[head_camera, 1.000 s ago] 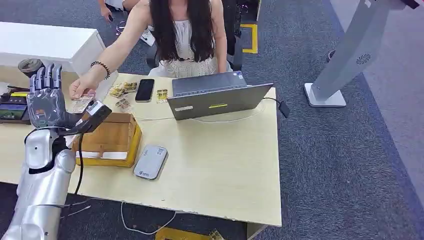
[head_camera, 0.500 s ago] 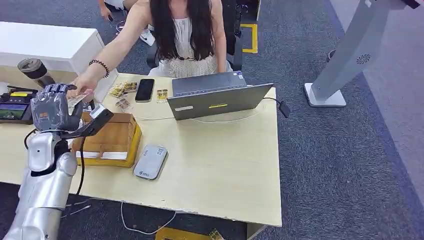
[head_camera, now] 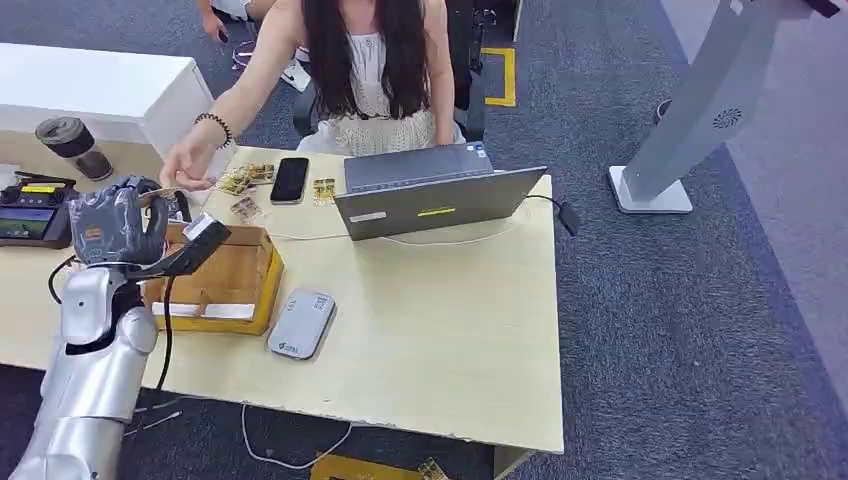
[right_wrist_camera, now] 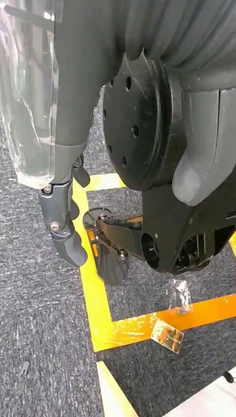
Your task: Pass the card to the sensor for recognition and then transmit it.
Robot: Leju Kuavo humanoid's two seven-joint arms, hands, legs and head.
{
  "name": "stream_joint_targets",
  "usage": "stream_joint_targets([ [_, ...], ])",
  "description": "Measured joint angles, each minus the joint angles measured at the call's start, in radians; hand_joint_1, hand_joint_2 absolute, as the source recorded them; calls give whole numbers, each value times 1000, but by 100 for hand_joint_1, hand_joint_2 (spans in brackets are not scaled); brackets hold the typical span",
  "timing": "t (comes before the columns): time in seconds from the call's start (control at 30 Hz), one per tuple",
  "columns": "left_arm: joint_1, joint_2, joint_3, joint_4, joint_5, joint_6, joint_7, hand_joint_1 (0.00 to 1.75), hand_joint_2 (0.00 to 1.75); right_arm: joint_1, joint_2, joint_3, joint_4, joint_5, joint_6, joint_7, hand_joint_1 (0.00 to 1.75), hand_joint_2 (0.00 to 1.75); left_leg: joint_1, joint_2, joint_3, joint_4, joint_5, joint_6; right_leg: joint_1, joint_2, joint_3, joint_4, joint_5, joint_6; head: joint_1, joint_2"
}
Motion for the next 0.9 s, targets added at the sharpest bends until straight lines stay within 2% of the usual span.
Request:
stream_joint_targets([
  [0.1,23,-7,-13,-13,-10,3,-7,175,175,1,0,0,0,-2,0,-1,0,175,0,0,0,0,0,0,0,0,0,0,0,0,0,0],
  [0.43,145,-66,-149,-172,-60,-43,-2,175,175,7,0,0,0,-17,0,-7,0,175,0,0,0,0,-1,0,0,0,0,-1,0,1,0,0],
  [0.57,170,-87,-203,-200,-98,-100,-7,175,175,7,0,0,0,-17,0,-10,0,175,0,0,0,0,-1,0,0,0,-1,-1,0,1,0,0],
  [0.77,192,-141,-339,-159,-198,-165,77,175,175,4,2,0,0,-16,0,-4,0,175,-1,0,-1,0,-1,1,-1,0,0,-1,0,1,2,0],
  [0.9,187,-163,-375,-74,-211,-190,114,175,175,3,5,3,0,-16,0,0,0,175,-1,0,-1,0,-1,0,-1,0,-1,-1,0,1,2,0],
])
